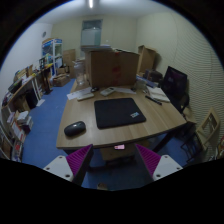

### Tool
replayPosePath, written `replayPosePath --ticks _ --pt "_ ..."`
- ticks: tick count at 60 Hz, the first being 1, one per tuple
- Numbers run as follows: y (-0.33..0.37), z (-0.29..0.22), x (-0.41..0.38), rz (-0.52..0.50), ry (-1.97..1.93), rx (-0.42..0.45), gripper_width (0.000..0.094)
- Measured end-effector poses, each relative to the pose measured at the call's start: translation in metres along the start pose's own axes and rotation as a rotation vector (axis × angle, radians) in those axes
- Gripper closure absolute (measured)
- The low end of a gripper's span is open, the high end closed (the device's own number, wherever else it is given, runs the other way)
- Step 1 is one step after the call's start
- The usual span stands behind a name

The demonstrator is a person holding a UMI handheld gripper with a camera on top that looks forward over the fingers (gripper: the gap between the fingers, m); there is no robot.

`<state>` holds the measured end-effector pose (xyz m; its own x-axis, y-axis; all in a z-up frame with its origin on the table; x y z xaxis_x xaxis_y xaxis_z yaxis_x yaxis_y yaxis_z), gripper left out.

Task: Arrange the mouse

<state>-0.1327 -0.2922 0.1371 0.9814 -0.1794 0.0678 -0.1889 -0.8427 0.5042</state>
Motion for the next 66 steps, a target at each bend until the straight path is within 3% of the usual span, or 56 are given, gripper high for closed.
replayPosePath --ticks 12,30,39,41,58,63,64,66 --pt "-0.032 -0.010 -0.027 -0.115 -0.007 0.011 0.0104" --pt "-0.089 0.032 -0.141 -0.338 -0.005 -0.043 0.0109" --pt "-0.125 0.052 -0.171 -0.352 0.019 -0.078 0.0096" --pt "-0.133 0.045 -0.173 -0.342 0.037 -0.039 0.0110" --pt "-0.189 0.018 -0.188 -0.287 0.083 0.015 0.0122" --pt "-0.201 0.010 -0.191 -0.285 0.075 0.034 0.0192" --pt "-0.202 0.009 -0.190 -0.283 0.073 0.035 0.0169" --pt "-0.205 0.008 -0.189 -0.275 0.069 0.038 0.0276"
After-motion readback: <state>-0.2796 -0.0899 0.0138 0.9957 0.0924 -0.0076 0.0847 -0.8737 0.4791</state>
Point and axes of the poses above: the point between the fingertips, and its own axes, seen from behind it with the camera up: x to the right, z down, y backward, against the way the camera looks, the point moved 5 cm from there along y, backward, against the way the camera looks, and after that the axes turned 10 degrees about x, right-handed, at the moved point
